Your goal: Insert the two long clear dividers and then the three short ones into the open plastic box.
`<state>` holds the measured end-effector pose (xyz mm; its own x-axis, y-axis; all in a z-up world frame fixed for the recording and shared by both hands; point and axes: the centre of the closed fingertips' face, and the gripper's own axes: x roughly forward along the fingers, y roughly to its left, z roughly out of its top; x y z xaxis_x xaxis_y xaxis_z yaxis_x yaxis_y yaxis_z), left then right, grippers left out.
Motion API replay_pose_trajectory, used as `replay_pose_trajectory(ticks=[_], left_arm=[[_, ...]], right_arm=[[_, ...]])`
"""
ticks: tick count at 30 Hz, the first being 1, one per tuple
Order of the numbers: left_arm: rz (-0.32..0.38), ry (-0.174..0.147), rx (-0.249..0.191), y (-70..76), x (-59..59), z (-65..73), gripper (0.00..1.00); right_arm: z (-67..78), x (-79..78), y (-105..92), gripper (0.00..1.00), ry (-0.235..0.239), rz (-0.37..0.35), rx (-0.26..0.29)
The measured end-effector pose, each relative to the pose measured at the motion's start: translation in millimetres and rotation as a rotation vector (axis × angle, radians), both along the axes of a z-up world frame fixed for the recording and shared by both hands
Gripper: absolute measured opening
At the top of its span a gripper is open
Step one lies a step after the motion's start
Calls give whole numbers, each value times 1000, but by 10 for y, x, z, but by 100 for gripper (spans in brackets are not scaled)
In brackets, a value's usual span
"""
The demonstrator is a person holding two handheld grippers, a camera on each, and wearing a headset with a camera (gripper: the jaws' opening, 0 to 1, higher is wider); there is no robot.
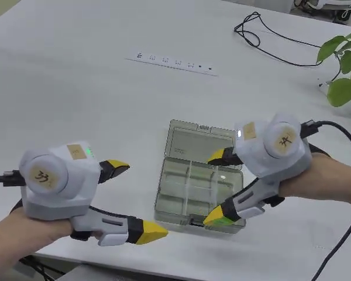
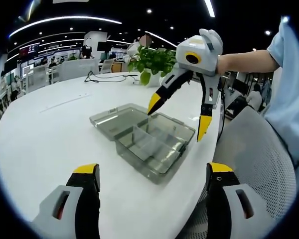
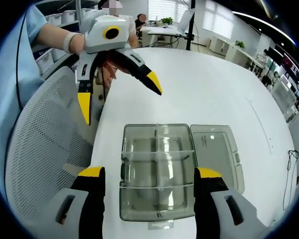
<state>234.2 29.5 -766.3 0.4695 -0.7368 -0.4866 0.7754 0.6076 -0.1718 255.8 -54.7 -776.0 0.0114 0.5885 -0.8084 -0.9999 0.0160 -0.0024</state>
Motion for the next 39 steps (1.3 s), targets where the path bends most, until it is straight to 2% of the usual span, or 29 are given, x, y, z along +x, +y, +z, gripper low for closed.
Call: replay_pose_trajectory(ticks=[3,9,13,18,21,25,32,36,38,39], left_arm=[[-5,-10,-13,-7,-3,48,90],[-6,-17,-19,-4,-1,77,91],[-9,-17,-18,-21,-10,94,91],[-11,-19,-17,-30,-12,101,90],[-13,-19,-18,-46,-14,104,90],[-24,-19,-18,-97,-17,112,90],[-32,-21,-11,-89,6,127,90],[-35,-21,-7,-89,10,131,90],[-35,-24,-8,-91,12,143,90],[-34,-24,-8,-90,12,144,90]], right_arm=[[5,-21,-31,82,11,-31,34],[16,2,-96,100,-11,-87,79],[58,3,-189,100,5,-129,117],[58,49,-454,100,-8,-186,110],[21,43,-634,100,-4,-215,90],[-96,5,-924,100,1,-242,48],[-177,-45,-1364,100,8,-289,-4],[-237,-85,-1612,99,13,-307,-55],[-286,-168,-1762,95,34,-301,-108],[-294,-183,-1787,95,30,-295,-116]])
